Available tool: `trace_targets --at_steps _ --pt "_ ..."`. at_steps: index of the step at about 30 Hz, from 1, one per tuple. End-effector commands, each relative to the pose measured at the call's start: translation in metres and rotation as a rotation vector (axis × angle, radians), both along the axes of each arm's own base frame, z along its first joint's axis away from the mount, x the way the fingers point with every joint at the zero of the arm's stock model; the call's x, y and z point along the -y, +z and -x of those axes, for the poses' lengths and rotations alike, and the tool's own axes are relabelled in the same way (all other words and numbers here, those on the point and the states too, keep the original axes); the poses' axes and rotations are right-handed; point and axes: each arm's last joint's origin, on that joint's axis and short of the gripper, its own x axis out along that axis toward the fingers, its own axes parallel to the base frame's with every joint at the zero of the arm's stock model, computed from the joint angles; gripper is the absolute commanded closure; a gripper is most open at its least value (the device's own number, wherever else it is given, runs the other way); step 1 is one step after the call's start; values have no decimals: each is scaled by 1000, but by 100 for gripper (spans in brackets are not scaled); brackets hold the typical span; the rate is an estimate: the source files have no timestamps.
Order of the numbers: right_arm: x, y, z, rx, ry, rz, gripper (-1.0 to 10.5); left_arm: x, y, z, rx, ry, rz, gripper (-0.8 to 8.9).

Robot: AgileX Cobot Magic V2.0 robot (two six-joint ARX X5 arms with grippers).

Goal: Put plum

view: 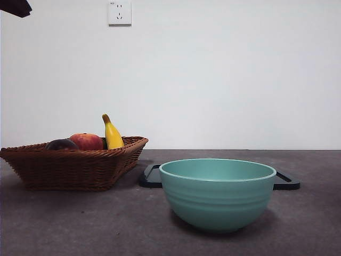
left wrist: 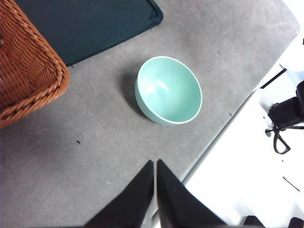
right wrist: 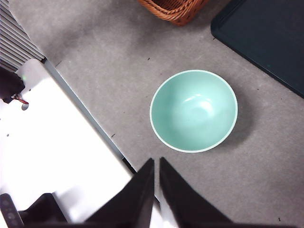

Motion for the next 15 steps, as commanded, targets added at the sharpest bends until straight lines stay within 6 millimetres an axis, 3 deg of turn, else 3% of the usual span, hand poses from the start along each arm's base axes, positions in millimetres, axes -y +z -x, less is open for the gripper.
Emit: trace_targets --at_steps 1,4,7,15 --pt "-1 5 0 24 15 -10 940 1 3 -1 25 -16 1 806" --pt "-1 5 0 24 15 -10 940 -1 8 6 55 -16 9 806" --pt "-1 5 0 25 15 -11 940 -4 19 11 190 -14 36 806" --pt "-1 5 0 26 15 -11 940 -28 70 28 831 202 88 806"
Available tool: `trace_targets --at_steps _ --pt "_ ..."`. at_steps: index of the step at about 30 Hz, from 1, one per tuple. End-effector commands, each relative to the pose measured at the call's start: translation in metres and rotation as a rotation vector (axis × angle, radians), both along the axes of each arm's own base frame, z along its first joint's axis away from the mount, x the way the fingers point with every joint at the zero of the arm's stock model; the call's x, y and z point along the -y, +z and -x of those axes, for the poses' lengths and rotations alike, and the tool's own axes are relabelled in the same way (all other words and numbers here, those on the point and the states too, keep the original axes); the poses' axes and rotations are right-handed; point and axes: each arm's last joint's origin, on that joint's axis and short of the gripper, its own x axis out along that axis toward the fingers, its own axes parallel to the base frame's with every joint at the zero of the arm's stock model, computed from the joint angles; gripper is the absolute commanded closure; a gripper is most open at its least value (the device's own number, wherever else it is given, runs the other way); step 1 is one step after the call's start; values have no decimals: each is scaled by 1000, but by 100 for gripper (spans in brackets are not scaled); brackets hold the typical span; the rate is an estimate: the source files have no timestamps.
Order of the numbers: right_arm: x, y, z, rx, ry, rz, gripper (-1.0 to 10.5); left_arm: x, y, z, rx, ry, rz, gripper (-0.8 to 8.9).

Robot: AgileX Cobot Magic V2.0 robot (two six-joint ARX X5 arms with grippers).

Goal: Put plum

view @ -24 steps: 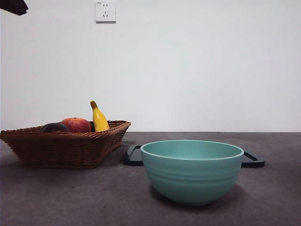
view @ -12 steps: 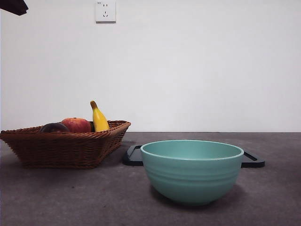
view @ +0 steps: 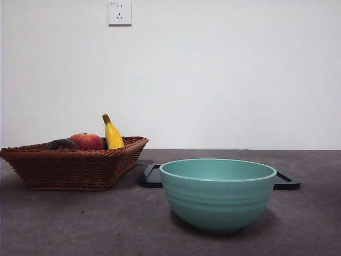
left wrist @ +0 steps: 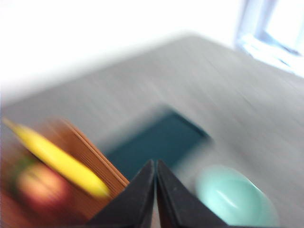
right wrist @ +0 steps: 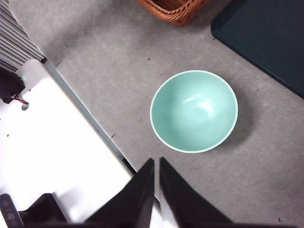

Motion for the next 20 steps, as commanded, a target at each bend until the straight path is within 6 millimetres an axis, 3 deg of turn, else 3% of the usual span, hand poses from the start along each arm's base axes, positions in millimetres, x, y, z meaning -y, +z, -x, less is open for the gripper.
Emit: trace_targets --at_steps 1,5,8,13,20 --pt "-1 5 0 25 15 -10 940 -8 15 12 221 96 6 806" --pt "-1 5 0 25 15 -10 940 -19 10 29 396 281 -3 806" --pt "-1 5 0 25 15 -10 940 -26 -9 35 468 427 -19 806" --pt "-1 5 0 25 15 -10 940 -33 -56 36 485 603 -31 806" --pt "-1 5 0 25 15 -11 940 -37 -119 35 414 656 -57 806"
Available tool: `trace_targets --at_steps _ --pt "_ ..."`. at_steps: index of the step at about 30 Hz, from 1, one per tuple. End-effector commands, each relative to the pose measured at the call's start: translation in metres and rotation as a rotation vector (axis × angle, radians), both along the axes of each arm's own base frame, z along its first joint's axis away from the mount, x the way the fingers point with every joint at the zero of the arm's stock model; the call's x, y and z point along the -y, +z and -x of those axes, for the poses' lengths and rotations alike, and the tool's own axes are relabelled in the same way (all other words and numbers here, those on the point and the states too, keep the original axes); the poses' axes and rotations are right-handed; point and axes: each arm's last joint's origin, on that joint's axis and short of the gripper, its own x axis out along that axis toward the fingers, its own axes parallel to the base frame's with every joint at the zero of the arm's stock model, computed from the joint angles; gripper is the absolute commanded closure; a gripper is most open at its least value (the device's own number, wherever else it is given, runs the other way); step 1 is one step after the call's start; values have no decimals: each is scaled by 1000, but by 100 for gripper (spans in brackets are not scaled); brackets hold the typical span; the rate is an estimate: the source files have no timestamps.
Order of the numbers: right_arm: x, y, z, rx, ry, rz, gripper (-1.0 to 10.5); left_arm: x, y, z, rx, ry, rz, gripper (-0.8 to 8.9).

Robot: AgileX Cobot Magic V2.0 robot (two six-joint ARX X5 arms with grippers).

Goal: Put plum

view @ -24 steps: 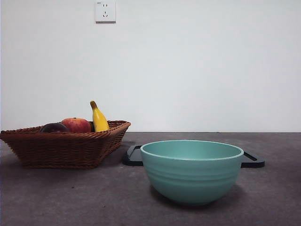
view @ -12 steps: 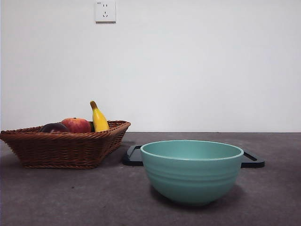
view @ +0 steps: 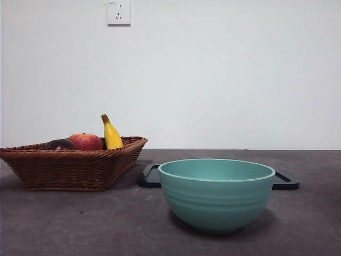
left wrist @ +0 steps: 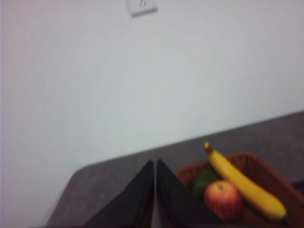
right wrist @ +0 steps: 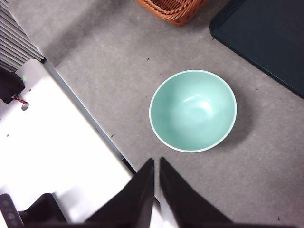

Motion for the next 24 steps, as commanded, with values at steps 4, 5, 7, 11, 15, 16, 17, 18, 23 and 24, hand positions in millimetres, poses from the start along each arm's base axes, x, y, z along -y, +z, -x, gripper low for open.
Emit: trace_targets --at_steps 4,5,7,11,15,16,17,18,23,24 --pt "-1 5 0 24 15 -10 940 -2 -44 -2 -52 22 10 806" --pt "-1 5 0 24 15 -10 940 -2 -51 -2 -62 25 12 806" --pt "-1 5 0 24 15 -10 940 -2 -62 -3 -85 27 15 806" --pt "-1 5 0 24 15 -10 940 -3 -79 -3 -124 37 21 806" --pt "-1 5 0 24 15 -10 940 -4 -92 -4 -147 61 27 806" --pt "-1 5 0 24 15 -10 940 -5 -96 -4 -152 64 30 806" --pt "-1 5 0 24 15 -10 940 -5 -99 -4 -158 67 32 806" --pt "-1 5 0 24 15 -10 940 -5 -102 -4 -167 69 35 806" --pt "-1 5 0 25 15 -10 940 -6 -116 -6 -230 79 44 806" --pt "-1 5 0 25 15 -11 940 -6 -118 -6 -239 80 47 806"
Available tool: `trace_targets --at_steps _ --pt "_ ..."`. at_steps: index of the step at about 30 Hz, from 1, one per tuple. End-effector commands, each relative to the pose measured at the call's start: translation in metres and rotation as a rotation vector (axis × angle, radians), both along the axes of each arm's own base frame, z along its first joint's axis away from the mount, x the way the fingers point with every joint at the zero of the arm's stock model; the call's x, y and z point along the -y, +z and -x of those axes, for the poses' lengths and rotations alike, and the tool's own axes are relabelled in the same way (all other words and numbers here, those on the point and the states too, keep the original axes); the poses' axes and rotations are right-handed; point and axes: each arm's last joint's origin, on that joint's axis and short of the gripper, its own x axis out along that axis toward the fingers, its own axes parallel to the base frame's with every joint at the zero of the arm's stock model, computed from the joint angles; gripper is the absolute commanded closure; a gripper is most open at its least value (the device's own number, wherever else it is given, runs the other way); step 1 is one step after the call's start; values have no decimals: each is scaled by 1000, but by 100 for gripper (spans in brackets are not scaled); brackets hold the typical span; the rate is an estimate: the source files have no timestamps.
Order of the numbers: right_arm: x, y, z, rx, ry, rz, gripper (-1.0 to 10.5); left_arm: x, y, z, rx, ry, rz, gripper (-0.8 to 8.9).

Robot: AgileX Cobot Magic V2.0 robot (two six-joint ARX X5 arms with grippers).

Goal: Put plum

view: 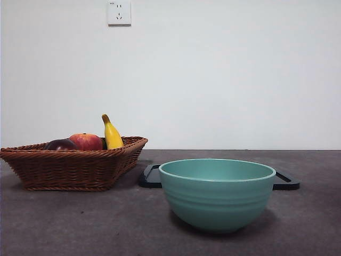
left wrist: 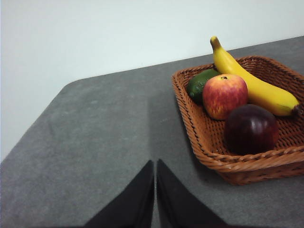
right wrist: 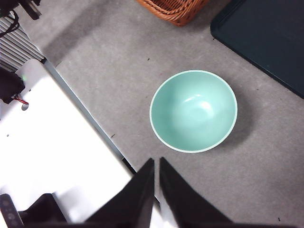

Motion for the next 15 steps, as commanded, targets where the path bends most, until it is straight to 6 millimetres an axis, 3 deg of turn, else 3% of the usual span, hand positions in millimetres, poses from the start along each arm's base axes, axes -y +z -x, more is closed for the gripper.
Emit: trace_targets --at_steps 1,15 --pt "-1 5 0 25 15 -11 940 -1 -8 -1 -28 11 12 806" --pt "-2 5 0 25 15 -11 940 -1 -13 0 -79 14 31 806"
